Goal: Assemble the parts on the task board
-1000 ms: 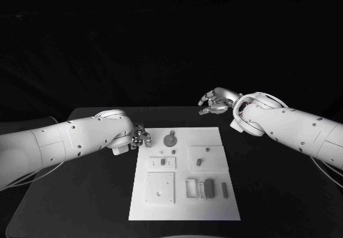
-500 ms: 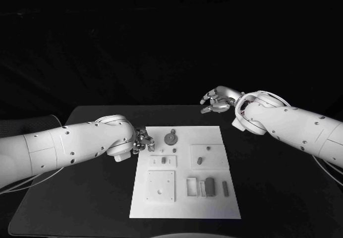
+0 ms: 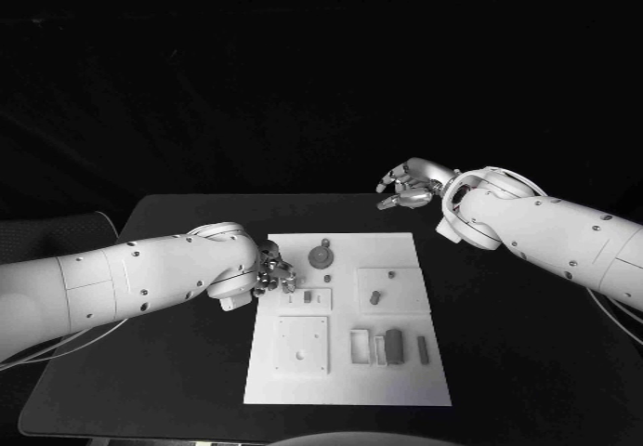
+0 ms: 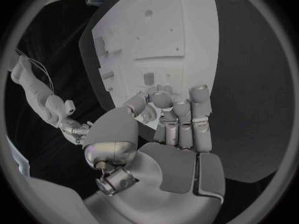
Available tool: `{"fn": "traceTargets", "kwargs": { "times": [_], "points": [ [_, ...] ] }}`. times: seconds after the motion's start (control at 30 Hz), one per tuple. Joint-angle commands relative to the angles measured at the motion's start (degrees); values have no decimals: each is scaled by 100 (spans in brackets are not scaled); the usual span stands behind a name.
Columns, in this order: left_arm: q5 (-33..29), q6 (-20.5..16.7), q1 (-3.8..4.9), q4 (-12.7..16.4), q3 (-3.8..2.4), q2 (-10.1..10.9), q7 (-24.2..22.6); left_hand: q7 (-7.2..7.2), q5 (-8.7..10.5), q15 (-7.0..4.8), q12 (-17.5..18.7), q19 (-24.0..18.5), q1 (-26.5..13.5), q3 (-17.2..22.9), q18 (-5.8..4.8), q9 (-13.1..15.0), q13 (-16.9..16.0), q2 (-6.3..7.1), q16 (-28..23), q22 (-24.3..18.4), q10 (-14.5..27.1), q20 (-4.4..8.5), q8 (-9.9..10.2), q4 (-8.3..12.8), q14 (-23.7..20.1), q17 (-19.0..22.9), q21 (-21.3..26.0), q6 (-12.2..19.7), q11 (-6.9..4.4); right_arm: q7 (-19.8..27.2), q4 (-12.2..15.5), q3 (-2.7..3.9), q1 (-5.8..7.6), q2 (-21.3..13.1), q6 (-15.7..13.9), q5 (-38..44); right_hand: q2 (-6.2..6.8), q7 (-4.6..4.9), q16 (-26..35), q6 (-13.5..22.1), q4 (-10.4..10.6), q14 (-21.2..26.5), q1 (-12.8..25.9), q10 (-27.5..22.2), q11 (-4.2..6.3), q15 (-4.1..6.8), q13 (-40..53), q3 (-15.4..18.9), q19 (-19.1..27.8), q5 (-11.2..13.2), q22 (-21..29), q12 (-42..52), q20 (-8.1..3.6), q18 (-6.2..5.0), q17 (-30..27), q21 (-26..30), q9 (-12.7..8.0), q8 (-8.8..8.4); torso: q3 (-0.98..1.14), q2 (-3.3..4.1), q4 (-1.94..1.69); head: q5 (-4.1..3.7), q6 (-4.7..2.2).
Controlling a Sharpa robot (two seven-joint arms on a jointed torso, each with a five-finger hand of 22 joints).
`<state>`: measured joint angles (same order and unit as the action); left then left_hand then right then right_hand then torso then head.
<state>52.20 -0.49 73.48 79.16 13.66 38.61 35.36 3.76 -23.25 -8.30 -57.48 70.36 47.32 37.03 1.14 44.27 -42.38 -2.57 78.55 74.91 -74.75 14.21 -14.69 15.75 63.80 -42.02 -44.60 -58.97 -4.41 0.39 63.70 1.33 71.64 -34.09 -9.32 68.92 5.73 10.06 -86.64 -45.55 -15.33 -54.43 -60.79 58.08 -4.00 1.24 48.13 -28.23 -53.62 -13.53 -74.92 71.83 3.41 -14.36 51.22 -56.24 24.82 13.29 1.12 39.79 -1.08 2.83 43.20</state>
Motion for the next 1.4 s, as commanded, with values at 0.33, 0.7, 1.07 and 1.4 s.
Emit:
{"fn": "traceTargets", "kwargs": {
  "times": [0.33, 0.7, 1.07, 1.4],
  "points": [
    [-180, 551, -5, -11, -4, -33, 193, -281, 63, -90, -7, -8, -154, 140, 133, -13, -10, -190, 26, 120, 43, -21, -45, 80, 153, -14, -52, -1078, -91, 8, 10, 1, -2, -9, 91, 31, -41, 51, 6, -7, 36, 7, 14, -52, -10, 53, -10, -5, 15, -29, -13, 22, -4, -64, -10, 21, -10, 15, 4, 4, 2, 5, 36],
    [-88, 685, -9, -123, -3, -93, 227, -285, 127, -81, -4, 0, -291, 251, 134, -25, -22, -260, 34, 117, 21, -32, -60, 71, 170, -20, -86, -1096, -95, 11, 31, 1, -3, -12, 94, 31, -41, 51, 5, -6, 35, 9, 11, -54, -10, 53, -12, -6, 16, -33, -13, 23, -4, -64, -11, 22, -12, 15, 0, 5, 6, 12, 52],
    [174, 810, -42, -304, -4, -235, 225, -286, 225, -82, -1, -8, -475, 310, 144, -35, -41, -356, 36, 113, 20, -36, -69, 67, 168, -25, -110, -1088, -94, 7, 43, 1, -11, -12, 98, 31, -42, 52, 5, -3, 35, 12, 8, -56, -10, 53, -14, -9, 18, -43, -14, 24, -4, -64, -13, 23, -14, 13, -2, 7, 9, -6, 71],
    [331, 840, -66, -358, -4, -267, 242, -287, 232, -86, -3, -8, -517, 317, 149, -38, -47, -364, 39, 112, 22, -33, -70, 69, 168, -28, -114, -1086, -97, 9, 69, 1, -18, -17, 100, 31, -43, 52, 5, -2, 36, 13, 8, -58, -11, 53, -16, -9, 19, -46, -14, 25, -3, -64, -13, 23, -15, 13, 4, 6, 3, -4, 78]
  ]
}}
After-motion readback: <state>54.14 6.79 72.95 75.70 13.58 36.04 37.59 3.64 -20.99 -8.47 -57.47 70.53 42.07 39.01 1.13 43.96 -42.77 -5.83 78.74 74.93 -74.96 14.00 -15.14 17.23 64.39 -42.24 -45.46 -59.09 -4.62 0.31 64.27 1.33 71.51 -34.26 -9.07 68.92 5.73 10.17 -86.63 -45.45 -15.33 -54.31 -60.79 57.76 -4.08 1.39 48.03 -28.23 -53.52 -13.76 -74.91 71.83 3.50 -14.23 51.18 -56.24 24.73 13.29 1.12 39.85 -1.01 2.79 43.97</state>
